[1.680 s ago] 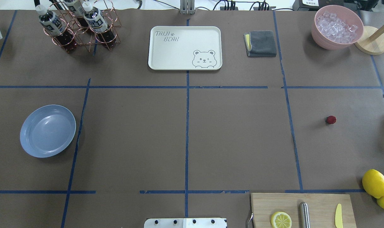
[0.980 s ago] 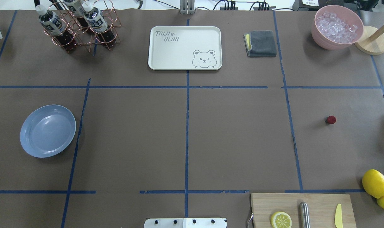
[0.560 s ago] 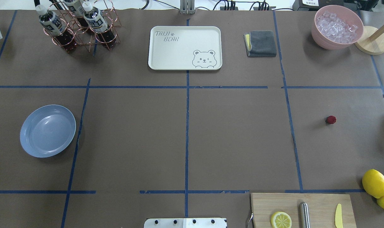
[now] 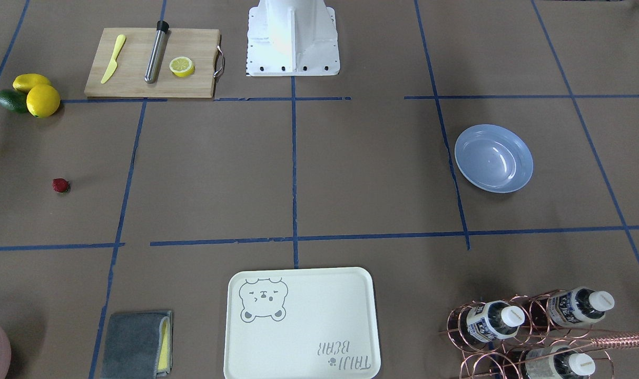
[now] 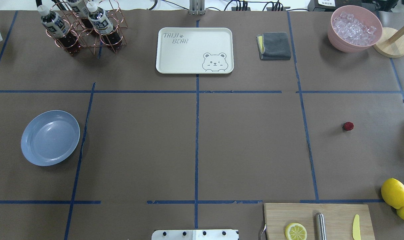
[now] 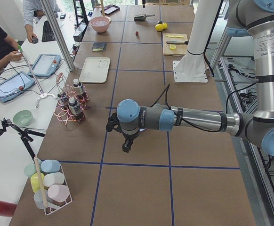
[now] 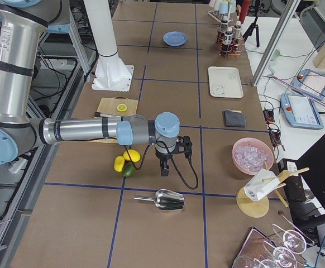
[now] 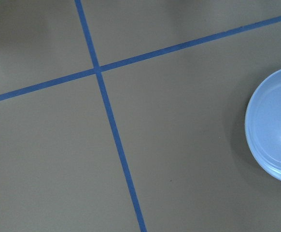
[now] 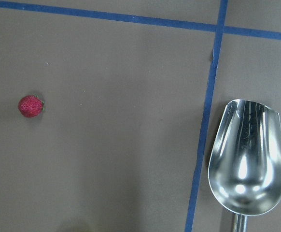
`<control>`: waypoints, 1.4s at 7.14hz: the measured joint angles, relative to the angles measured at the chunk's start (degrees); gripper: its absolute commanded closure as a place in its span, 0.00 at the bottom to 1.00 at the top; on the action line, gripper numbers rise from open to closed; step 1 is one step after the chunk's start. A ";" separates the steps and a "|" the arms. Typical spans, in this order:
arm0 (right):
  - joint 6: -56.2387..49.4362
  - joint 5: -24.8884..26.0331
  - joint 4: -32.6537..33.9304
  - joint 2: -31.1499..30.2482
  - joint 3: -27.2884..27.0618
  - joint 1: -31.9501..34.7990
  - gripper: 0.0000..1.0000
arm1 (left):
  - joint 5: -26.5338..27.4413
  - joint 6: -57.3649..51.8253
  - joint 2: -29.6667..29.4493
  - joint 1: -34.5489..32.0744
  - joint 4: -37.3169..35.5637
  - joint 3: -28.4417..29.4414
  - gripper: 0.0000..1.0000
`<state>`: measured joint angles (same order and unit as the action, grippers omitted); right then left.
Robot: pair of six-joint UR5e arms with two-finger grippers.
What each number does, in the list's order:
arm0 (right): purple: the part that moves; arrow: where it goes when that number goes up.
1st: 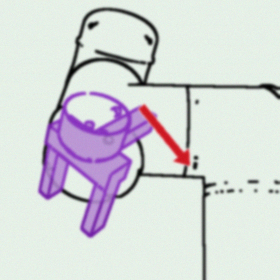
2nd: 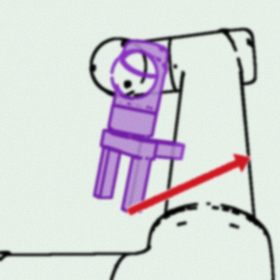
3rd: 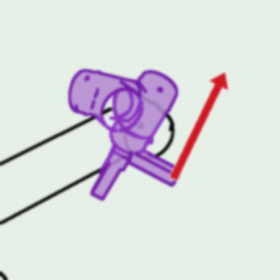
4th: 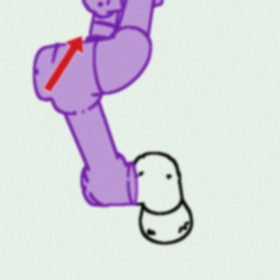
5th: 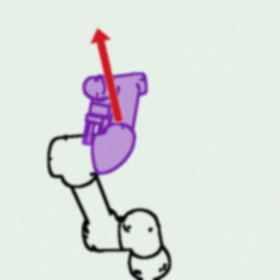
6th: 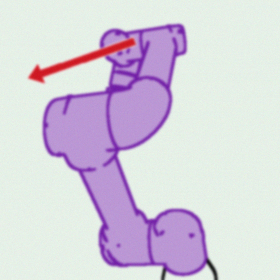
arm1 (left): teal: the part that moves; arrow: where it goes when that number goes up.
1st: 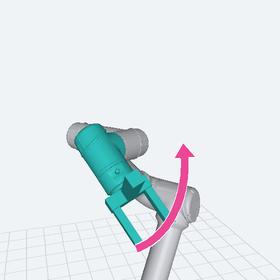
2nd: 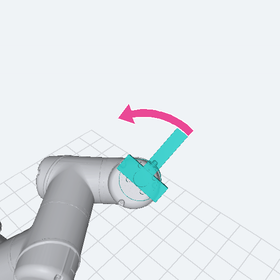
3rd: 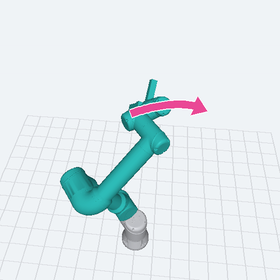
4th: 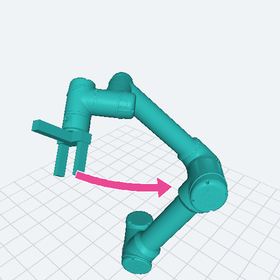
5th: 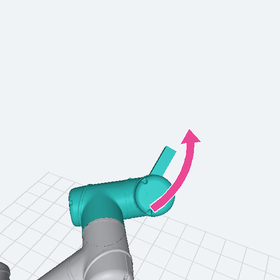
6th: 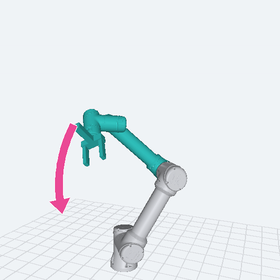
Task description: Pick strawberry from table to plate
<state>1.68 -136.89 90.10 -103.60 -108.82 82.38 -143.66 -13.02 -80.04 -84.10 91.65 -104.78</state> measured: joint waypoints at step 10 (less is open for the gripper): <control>0.22 -0.28 -4.74 -0.20 0.18 -0.69 0.00 | 3.96 39.12 -9.03 25.43 30.48 18.43 0.16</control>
<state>1.90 -137.17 85.36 -103.80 -108.63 81.69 -139.70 26.10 -89.07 -58.68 122.13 -86.35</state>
